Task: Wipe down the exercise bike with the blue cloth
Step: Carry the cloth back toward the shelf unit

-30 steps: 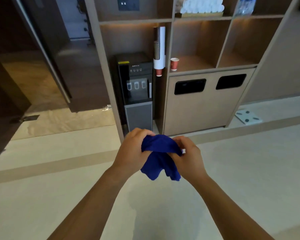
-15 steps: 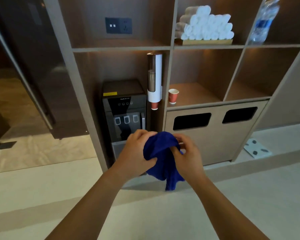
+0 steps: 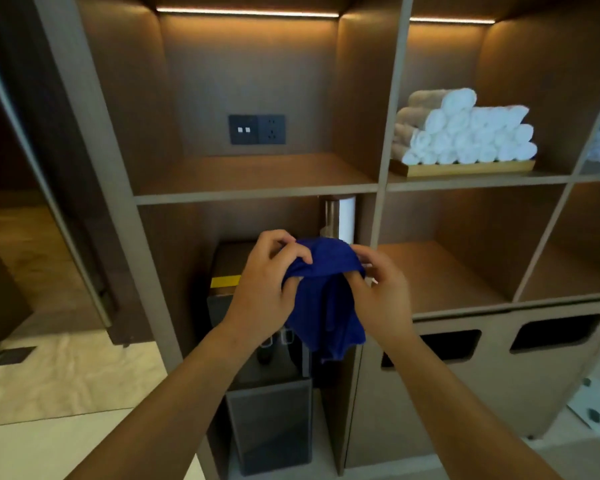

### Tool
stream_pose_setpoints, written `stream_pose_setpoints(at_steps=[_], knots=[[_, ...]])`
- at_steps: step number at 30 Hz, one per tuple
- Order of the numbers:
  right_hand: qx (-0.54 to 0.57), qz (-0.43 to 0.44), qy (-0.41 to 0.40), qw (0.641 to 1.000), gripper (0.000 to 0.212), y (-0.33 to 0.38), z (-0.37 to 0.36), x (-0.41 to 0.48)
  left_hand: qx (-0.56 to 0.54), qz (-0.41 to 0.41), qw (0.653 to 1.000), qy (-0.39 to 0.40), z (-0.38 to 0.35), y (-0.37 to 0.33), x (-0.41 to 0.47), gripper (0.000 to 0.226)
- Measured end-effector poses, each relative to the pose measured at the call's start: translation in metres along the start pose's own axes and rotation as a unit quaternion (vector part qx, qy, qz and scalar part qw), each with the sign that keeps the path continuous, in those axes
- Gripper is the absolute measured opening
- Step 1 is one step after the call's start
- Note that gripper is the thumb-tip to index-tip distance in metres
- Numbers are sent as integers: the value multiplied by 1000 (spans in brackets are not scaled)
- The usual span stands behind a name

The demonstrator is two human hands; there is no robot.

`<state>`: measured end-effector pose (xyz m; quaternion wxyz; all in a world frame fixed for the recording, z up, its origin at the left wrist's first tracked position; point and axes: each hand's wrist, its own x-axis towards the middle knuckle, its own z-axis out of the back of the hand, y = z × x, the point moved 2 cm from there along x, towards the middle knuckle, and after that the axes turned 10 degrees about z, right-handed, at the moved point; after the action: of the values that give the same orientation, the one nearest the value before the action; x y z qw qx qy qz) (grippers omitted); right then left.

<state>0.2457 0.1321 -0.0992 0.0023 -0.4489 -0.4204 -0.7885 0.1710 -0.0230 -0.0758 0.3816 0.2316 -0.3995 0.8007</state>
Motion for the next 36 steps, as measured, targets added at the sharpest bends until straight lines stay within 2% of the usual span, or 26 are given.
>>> stream_pose_setpoints(at_steps=[9,15,17,20,22,25,27,31,36], knots=[[73,81,-38,993,27,-21,-25,142,76,-23,996,-27,8,19,133,33],[88,168,-41,981,32,-25,-51,230,155,5,980,-125,0,35,209,37],[48,204,3,978,36,-31,-64,249,171,44,980,-93,-13,47,225,41],[-70,194,150,967,45,-58,-90,254,229,81,970,23,-42,76,228,51],[-162,186,221,943,45,-81,-106,248,276,87,953,94,-59,96,222,53],[-273,199,262,904,48,-100,-121,251,257,116,949,138,-68,115,225,52],[-286,190,311,886,51,-106,-129,261,245,135,945,168,-69,120,235,52],[-258,120,405,869,53,-110,-144,279,239,185,928,217,-69,132,253,53],[-233,96,415,874,54,-113,-152,287,179,208,944,183,-69,140,256,53]])
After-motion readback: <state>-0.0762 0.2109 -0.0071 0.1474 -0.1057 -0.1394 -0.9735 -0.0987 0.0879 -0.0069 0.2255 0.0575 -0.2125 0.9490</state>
